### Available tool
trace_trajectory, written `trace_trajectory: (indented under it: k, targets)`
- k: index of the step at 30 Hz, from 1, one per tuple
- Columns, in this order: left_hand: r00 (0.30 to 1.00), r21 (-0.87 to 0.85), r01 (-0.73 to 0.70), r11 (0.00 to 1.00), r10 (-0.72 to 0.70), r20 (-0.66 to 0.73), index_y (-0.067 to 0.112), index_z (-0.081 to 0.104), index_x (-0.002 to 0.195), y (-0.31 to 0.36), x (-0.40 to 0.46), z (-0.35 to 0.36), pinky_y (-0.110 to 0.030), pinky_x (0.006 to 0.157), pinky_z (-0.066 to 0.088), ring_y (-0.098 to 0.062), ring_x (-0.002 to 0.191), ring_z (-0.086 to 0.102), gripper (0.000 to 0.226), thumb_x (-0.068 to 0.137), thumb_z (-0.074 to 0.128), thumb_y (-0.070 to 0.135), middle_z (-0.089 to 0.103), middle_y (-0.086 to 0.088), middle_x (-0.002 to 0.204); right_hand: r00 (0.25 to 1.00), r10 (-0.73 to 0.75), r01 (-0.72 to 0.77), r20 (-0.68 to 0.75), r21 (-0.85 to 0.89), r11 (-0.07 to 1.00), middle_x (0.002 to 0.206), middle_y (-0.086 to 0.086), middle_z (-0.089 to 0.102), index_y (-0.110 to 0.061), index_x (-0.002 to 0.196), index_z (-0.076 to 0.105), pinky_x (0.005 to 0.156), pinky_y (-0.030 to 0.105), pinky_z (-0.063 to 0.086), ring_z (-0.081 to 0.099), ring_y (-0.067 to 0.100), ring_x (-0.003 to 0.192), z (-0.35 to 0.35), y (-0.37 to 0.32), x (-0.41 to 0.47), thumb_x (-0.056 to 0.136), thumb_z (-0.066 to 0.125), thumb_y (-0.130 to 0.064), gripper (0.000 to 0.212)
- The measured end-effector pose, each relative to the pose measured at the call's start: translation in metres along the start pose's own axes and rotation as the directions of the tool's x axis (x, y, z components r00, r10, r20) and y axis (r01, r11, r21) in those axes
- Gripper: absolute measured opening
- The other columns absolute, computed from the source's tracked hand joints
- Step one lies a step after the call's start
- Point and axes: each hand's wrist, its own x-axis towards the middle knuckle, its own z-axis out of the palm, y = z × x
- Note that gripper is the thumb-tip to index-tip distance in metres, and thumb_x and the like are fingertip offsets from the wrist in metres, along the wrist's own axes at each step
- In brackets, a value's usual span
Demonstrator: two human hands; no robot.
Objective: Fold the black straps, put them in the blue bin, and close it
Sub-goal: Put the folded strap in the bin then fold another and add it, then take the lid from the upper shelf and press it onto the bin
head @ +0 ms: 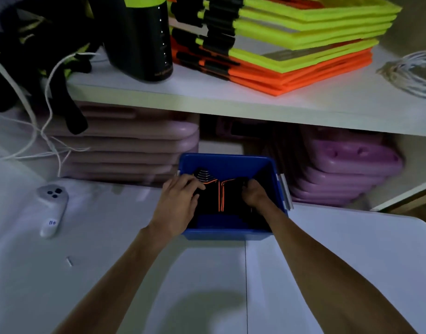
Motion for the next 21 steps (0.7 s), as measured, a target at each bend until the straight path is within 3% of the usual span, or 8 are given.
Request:
trace_trajectory:
  k: [4, 10, 14, 17, 21]
  targets:
    - [1.0, -0.003, -0.008, 1.0, 0.008, 0.005, 0.02, 0.063, 0.104, 0.001, 0.0, -0.001, -0.026, 0.088, 0.028, -0.018, 0.103, 0.057, 0.024, 0.082, 0.063, 0.009, 0.06, 0.002, 0.108, 0.994, -0.007, 0.002, -0.111, -0.053, 0.999, 0.138, 0.03, 0.041, 0.004, 0.137, 0.038, 0.101, 0.043, 0.043, 0.051, 0.043, 0.119, 0.009, -0.009, -0.005, 0.099, 0.044, -0.004, 0.039]
    - [0.999, -0.069, 0.038, 0.997, -0.037, 0.013, 0.019, 0.063, 0.107, 0.004, 0.004, -0.012, -0.034, 0.092, 0.04, -0.02, 0.104, 0.057, 0.021, 0.089, 0.052, 0.022, 0.058, 0.0, 0.11, 0.99, -0.04, 0.04, -0.133, 0.0, 0.999, 0.142, 0.028, 0.035, -0.003, 0.144, 0.027, 0.097, 0.043, 0.047, 0.054, 0.042, 0.116, 0.001, -0.01, -0.025, 0.102, 0.045, -0.018, 0.048]
    - [0.998, -0.09, 0.061, 0.994, -0.062, 0.001, 0.017, 0.062, 0.109, 0.022, 0.008, -0.028, -0.041, 0.088, 0.047, -0.022, 0.103, 0.057, 0.04, 0.087, 0.036, 0.037, 0.058, -0.002, 0.113, 0.978, -0.167, 0.171, -0.128, 0.02, 0.985, 0.137, 0.024, 0.042, -0.009, 0.146, 0.031, 0.089, 0.035, 0.046, 0.058, 0.036, 0.108, -0.02, -0.016, -0.053, 0.103, 0.044, -0.021, 0.046]
    - [0.998, -0.083, 0.033, 0.996, -0.037, -0.056, 0.016, 0.062, 0.108, 0.047, 0.013, -0.043, -0.044, 0.086, 0.049, -0.023, 0.099, 0.058, 0.038, 0.088, 0.037, 0.037, 0.059, -0.002, 0.112, 0.944, -0.281, 0.285, -0.175, -0.004, 0.959, 0.131, 0.022, 0.054, -0.011, 0.143, 0.04, 0.093, 0.032, 0.044, 0.06, 0.034, 0.109, -0.04, -0.024, -0.079, 0.102, 0.048, -0.026, 0.045]
    - [0.99, -0.033, -0.043, 0.999, 0.038, -0.133, 0.016, 0.061, 0.11, 0.091, 0.028, -0.08, -0.043, 0.086, 0.049, -0.023, 0.098, 0.057, 0.035, 0.091, 0.039, 0.036, 0.059, -0.003, 0.109, 0.878, -0.41, 0.406, -0.248, -0.068, 0.911, 0.13, 0.019, 0.055, -0.011, 0.137, 0.049, 0.098, 0.03, 0.04, 0.057, 0.033, 0.116, -0.082, -0.037, -0.121, 0.099, 0.051, -0.03, 0.042]
